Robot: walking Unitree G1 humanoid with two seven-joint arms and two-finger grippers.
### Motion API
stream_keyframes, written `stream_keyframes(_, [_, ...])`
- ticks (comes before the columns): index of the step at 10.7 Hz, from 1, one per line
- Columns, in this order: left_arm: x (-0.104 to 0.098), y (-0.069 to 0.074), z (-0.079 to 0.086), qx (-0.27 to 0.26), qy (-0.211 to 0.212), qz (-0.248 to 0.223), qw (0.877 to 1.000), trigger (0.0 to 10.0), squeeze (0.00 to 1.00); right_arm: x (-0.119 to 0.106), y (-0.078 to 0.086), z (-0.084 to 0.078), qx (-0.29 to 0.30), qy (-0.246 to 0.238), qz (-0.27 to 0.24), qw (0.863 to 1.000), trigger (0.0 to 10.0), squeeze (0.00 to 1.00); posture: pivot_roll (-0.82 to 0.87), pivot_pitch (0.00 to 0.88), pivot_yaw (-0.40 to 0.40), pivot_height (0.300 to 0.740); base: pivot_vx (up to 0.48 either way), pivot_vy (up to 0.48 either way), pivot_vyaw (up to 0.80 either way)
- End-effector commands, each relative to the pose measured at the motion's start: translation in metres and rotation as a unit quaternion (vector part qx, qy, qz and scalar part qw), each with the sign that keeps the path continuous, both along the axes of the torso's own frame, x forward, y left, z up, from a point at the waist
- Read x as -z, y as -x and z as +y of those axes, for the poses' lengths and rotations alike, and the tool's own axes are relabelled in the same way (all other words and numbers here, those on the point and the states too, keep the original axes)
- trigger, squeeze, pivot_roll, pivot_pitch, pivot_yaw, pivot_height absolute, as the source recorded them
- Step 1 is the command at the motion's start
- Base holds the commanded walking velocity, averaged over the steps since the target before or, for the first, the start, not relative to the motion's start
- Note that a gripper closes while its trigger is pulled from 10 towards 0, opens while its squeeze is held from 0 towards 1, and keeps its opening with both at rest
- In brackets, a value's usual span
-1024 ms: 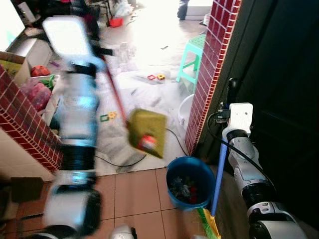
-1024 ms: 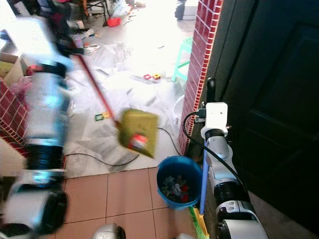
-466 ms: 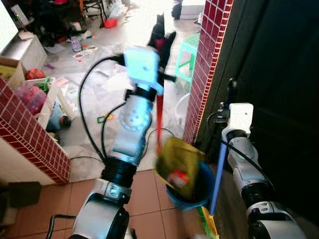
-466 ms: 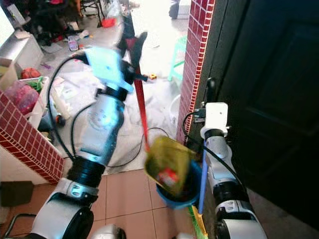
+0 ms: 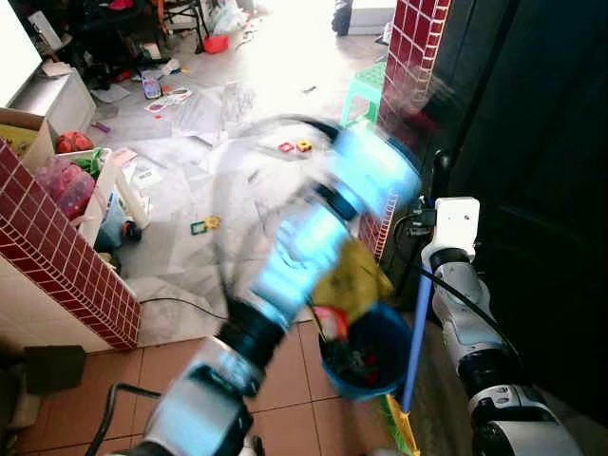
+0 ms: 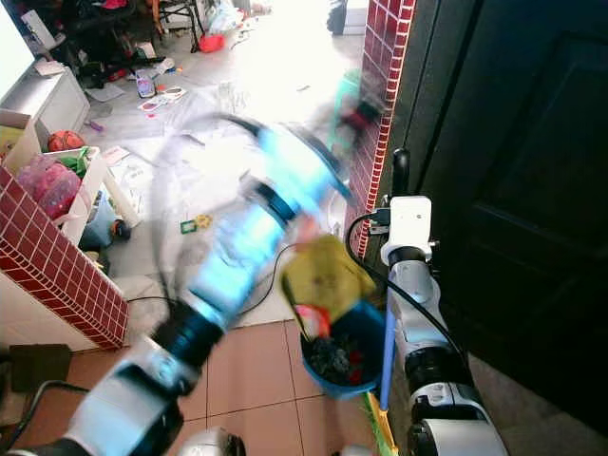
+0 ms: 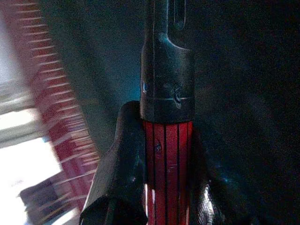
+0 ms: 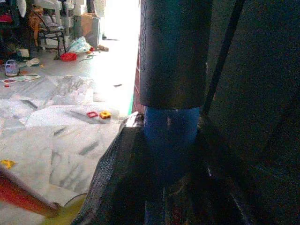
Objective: Sweep floor
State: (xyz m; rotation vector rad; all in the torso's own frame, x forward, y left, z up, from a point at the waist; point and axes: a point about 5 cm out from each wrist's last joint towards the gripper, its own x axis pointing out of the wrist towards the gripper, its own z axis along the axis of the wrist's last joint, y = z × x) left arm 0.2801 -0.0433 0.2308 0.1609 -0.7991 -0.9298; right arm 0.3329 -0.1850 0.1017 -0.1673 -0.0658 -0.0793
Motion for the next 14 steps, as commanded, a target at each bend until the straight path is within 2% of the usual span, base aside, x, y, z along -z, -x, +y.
stream_keyframes(1, [-0.007, 0.018, -0.017, 0.046, -0.005, -0.044, 0.998, 10.0, 0.00, -0.006, -0.003, 0.005, -0.009, 0.004, -0.015, 1.000, 10.0, 0.00, -0.15, 0.000, 0.074, 0.740, 0.000, 0.000, 0.00])
stream_keyframes(2, [-0.010, 0.016, -0.016, 0.039, 0.006, -0.042, 0.998, 10.0, 0.00, -0.006, -0.003, 0.006, -0.009, 0.004, -0.015, 1.000, 10.0, 0.00, -0.15, 0.000, 0.076, 0.740, 0.000, 0.000, 0.00])
stream_keyframes(3, [-0.020, 0.005, -0.007, 0.012, 0.038, -0.030, 0.999, 10.0, 0.00, -0.005, -0.003, 0.006, -0.009, 0.003, -0.014, 1.000, 10.0, 0.00, -0.15, 0.000, 0.075, 0.740, 0.000, 0.000, 0.00])
stream_keyframes(5, [-0.062, -0.017, 0.023, -0.066, 0.145, -0.018, 0.987, 10.0, 0.00, -0.003, -0.002, 0.007, -0.010, 0.004, -0.012, 1.000, 10.0, 0.00, -0.15, 0.000, 0.069, 0.740, 0.000, 0.000, 0.00])
stream_keyframes(6, [-0.104, -0.031, 0.060, -0.126, 0.224, -0.041, 0.966, 10.0, 0.00, -0.002, -0.002, 0.006, -0.011, 0.005, -0.010, 1.000, 10.0, 0.00, -0.15, 0.000, 0.064, 0.740, 0.000, 0.000, 0.00])
stream_keyframes(7, [-0.133, -0.037, 0.093, -0.171, 0.256, -0.069, 0.949, 10.0, 0.00, -0.002, -0.002, 0.006, -0.014, 0.006, -0.008, 1.000, 10.0, 0.00, -0.14, 0.000, 0.063, 0.740, 0.000, 0.000, 0.00])
stream_keyframes(8, [-0.141, -0.041, 0.116, -0.218, 0.258, -0.085, 0.937, 10.0, 0.00, -0.001, -0.002, 0.007, -0.015, 0.006, -0.006, 1.000, 10.0, 0.00, -0.14, 0.000, 0.061, 0.740, 0.000, 0.000, 0.00])
stream_keyframes(9, [-0.123, -0.054, 0.140, -0.283, 0.233, -0.060, 0.928, 10.0, 0.00, 0.001, -0.002, 0.008, -0.019, 0.004, -0.001, 1.000, 10.0, 0.00, -0.13, 0.000, 0.060, 0.740, 0.000, 0.000, 0.00])
stream_keyframes(10, [-0.094, -0.066, 0.157, -0.322, 0.227, -0.001, 0.919, 10.0, 0.00, 0.003, -0.002, 0.010, -0.024, 0.002, 0.006, 1.000, 10.0, 0.00, -0.13, 0.000, 0.060, 0.740, 0.000, 0.000, 0.00])
stream_keyframes(11, [-0.035, -0.080, 0.176, -0.378, 0.216, 0.116, 0.892, 10.0, 0.00, 0.008, 0.000, 0.012, -0.036, -0.006, 0.021, 0.999, 10.0, 0.00, -0.12, 0.000, 0.051, 0.740, 0.000, 0.000, 0.00])
stream_keyframes(12, [0.010, -0.081, 0.189, -0.422, 0.177, 0.155, 0.876, 10.0, 0.00, 0.010, 0.001, 0.014, -0.043, -0.006, 0.025, 0.999, 10.0, 0.00, -0.12, 0.000, 0.045, 0.740, 0.000, 0.000, 0.00])
stream_keyframes(13, [0.029, -0.080, 0.195, -0.441, 0.158, 0.169, 0.867, 10.0, 0.00, 0.010, 0.001, 0.015, -0.046, -0.006, 0.025, 0.999, 10.0, 0.00, -0.12, 0.000, 0.045, 0.740, 0.000, 0.000, 0.00])
stream_keyframes(14, [0.065, -0.076, 0.202, -0.464, 0.147, 0.225, 0.844, 10.0, 0.00, 0.009, -0.001, 0.017, -0.052, -0.010, 0.022, 0.998, 10.0, 0.00, -0.12, 0.000, 0.045, 0.740, 0.000, 0.000, 0.00])
